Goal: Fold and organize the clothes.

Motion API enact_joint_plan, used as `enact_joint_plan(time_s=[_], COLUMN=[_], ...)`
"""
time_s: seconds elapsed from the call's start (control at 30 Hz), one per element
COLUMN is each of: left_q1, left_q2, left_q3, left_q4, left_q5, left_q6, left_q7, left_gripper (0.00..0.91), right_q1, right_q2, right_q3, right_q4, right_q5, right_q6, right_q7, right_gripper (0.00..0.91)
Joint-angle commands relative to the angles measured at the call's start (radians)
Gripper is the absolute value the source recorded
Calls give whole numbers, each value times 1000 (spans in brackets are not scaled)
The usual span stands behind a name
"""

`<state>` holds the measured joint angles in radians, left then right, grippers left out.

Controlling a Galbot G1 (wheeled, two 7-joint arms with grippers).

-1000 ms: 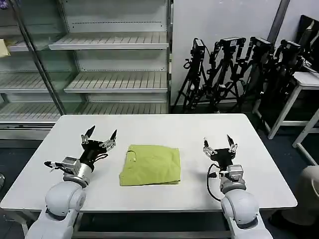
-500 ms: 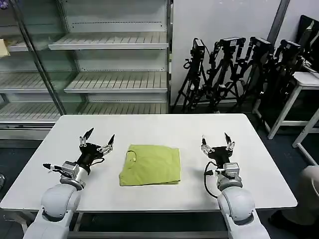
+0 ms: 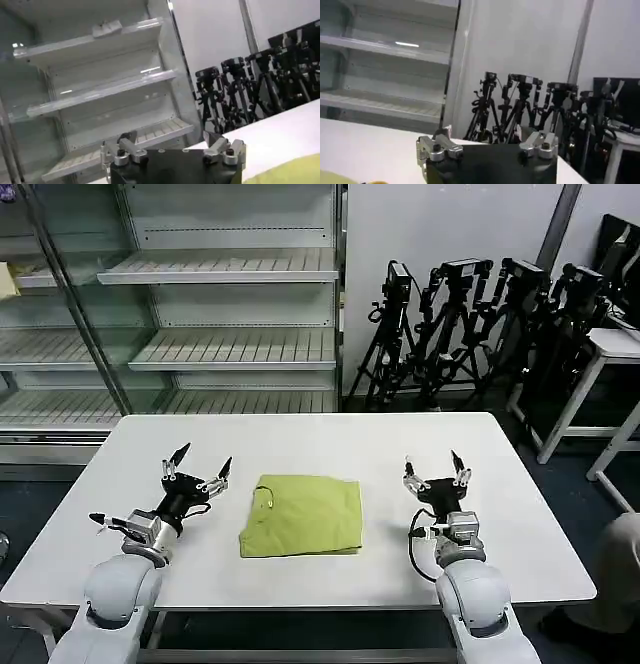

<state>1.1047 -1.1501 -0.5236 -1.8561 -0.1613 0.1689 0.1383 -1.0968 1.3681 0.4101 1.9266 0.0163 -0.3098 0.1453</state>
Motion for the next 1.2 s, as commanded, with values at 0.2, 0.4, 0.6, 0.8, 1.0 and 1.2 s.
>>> enact_joint_plan(time_s=[0.2,0.4,0.6,0.8,1.0,1.2], left_q1=[-1,-2,-8,-12,14,143], left_q2=[19,27,33,17,-52,-96], left_q3=[4,11,20,26,-20,-87], left_q4=[-24,-29,-14,-13,-23,-62], left_q5=[11,21,30,58,195,255], left_q6=[-40,-46,-57,-72,-162,-231], left_q7=[10,2,-20,-26,-21,-38], left_gripper=[907,907,907,907,907,907], right_q1=[7,4,-2,-8,-28,-49], right_q2=[11,24,30,27,44,85], right_q3=[1,-8,4,22,35,23], right_q4=[3,9,20,38,59,36], right_q5=[-18,-30,-87,-93,-150,-186], right_q6=[2,1,5,19,55,107], right_q7=[6,7,-3,-8,-32,-58], right_gripper=[907,907,907,907,907,907])
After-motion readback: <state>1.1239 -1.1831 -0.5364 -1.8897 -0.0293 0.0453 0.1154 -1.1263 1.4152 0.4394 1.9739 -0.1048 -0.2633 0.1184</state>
